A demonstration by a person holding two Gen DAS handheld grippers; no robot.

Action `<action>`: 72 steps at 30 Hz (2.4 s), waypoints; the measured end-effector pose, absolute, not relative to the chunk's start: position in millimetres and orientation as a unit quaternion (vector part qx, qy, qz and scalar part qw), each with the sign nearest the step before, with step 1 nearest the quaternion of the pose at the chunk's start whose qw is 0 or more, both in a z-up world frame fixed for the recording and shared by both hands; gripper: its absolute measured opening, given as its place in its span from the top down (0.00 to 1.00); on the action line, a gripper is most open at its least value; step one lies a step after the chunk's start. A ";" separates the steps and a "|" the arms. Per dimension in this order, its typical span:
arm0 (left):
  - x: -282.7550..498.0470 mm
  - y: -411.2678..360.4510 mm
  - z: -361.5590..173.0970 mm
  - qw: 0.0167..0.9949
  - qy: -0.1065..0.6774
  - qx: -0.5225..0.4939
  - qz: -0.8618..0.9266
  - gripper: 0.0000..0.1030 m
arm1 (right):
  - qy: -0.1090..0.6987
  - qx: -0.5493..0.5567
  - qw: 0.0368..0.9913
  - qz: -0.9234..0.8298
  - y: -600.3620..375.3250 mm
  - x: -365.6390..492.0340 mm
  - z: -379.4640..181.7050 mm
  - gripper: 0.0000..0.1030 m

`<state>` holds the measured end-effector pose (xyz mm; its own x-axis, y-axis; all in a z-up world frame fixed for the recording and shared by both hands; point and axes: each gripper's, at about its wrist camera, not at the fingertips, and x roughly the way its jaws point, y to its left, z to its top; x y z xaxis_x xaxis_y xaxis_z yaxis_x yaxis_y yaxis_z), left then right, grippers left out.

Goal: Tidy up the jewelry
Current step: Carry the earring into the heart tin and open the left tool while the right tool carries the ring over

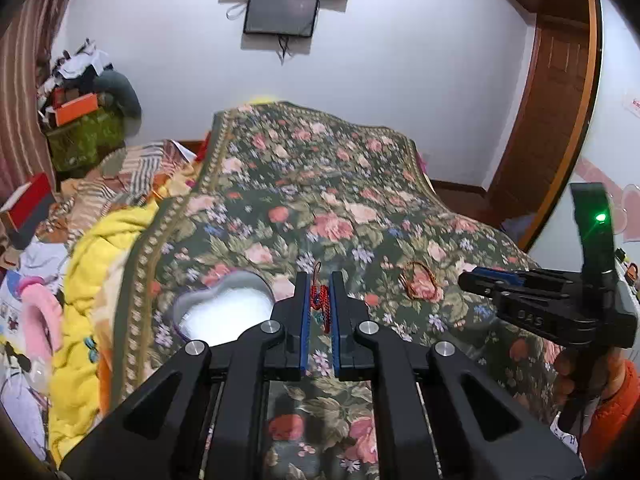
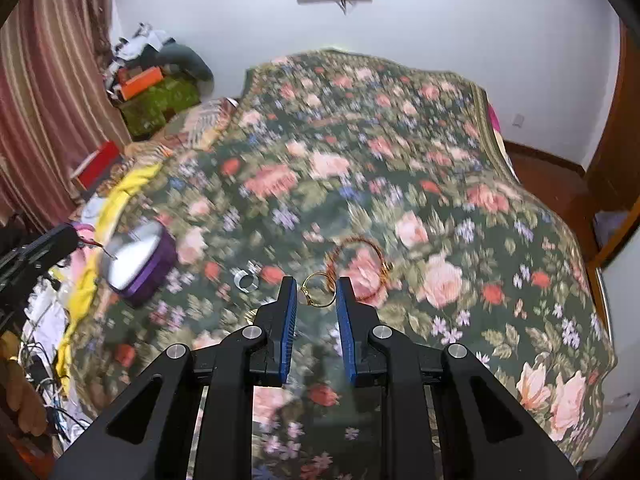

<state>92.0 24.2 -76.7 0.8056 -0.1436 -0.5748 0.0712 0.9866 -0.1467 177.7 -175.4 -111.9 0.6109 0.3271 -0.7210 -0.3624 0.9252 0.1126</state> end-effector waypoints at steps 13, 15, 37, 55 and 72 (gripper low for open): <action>83.1 55.5 -46.8 0.962 0.261 -0.075 -0.021 0.93 | 0.345 -0.014 0.904 0.253 -132.4 165.8 -72.8 0.83; 82.6 60.6 -43.9 0.964 0.256 -0.075 -0.015 0.93 | 0.340 -0.016 0.903 0.263 -123.7 165.3 -70.0 0.83; 127.8 102.1 -78.5 0.952 0.296 -0.077 -0.004 0.93 | 0.350 -0.069 0.871 0.339 -36.4 185.8 -82.9 0.83; 145.8 119.1 -129.8 0.919 0.371 -0.117 -0.056 0.93 | 0.411 -0.101 0.830 0.364 -5.5 197.3 -136.5 0.83; 134.3 129.6 -109.5 0.929 0.351 -0.114 -0.018 0.64 | 0.394 -0.112 0.836 0.365 -7.9 190.1 -130.6 0.58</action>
<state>134.3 129.6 -109.5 0.7533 -0.1131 -0.6479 -0.0471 0.9733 -0.2247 190.1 -7.9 -130.6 0.4224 0.5224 -0.7407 -0.6988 0.7081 0.1009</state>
